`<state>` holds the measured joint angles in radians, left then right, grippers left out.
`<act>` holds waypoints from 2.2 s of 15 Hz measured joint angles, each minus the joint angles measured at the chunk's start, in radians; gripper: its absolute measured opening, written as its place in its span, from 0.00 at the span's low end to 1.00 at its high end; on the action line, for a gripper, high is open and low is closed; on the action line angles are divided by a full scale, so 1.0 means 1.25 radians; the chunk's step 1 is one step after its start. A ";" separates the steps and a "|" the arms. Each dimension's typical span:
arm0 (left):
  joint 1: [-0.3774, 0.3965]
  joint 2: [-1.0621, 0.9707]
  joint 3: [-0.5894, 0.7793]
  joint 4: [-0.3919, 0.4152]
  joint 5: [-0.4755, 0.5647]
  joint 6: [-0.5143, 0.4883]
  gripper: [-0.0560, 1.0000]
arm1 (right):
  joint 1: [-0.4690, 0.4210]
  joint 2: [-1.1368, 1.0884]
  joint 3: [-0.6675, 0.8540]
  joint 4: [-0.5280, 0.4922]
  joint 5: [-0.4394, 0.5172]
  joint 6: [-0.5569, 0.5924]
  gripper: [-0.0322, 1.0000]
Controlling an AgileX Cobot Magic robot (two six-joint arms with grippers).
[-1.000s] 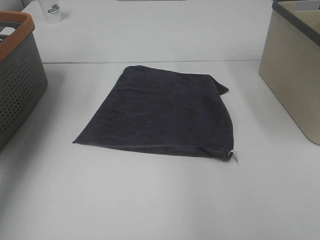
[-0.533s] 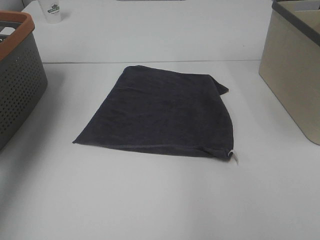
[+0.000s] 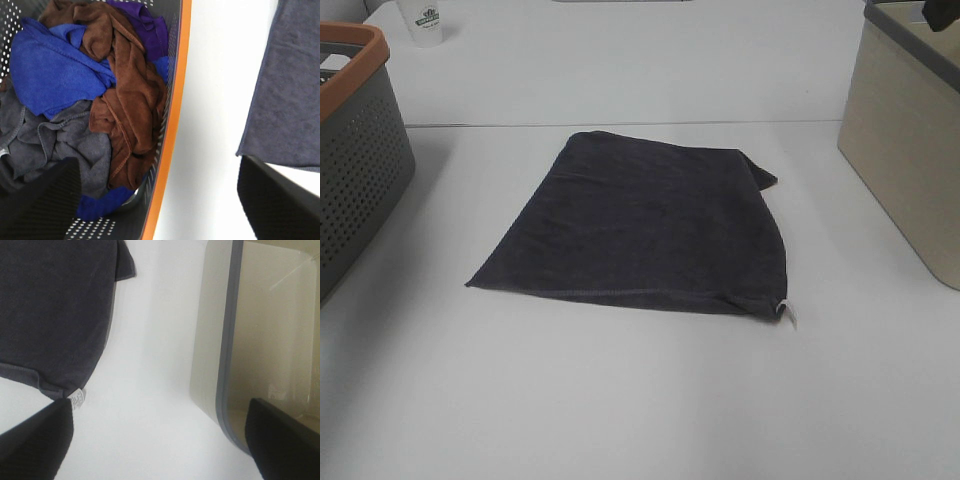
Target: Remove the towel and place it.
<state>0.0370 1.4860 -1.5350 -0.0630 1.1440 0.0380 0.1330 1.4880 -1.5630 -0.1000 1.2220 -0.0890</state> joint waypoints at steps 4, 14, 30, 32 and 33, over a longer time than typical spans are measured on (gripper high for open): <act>0.000 -0.212 0.256 -0.015 -0.078 0.000 0.81 | 0.000 -0.163 0.145 0.001 0.000 0.000 0.89; 0.000 -0.789 0.646 -0.101 -0.102 0.082 0.81 | 0.000 -0.686 0.621 0.048 -0.041 0.000 0.85; 0.000 -1.193 0.818 -0.102 -0.091 0.059 0.81 | 0.000 -1.178 0.849 0.138 -0.136 -0.020 0.84; 0.000 -1.193 0.819 -0.102 -0.090 0.058 0.81 | 0.000 -1.194 0.849 0.138 -0.136 -0.021 0.84; 0.000 -1.193 0.819 -0.102 -0.090 0.057 0.81 | 0.000 -1.194 0.849 0.139 -0.136 -0.021 0.84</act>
<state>0.0370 -0.0050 -0.5110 -0.1900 1.0310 0.1090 0.1330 -0.0040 -0.5020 0.0740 1.0520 -0.1150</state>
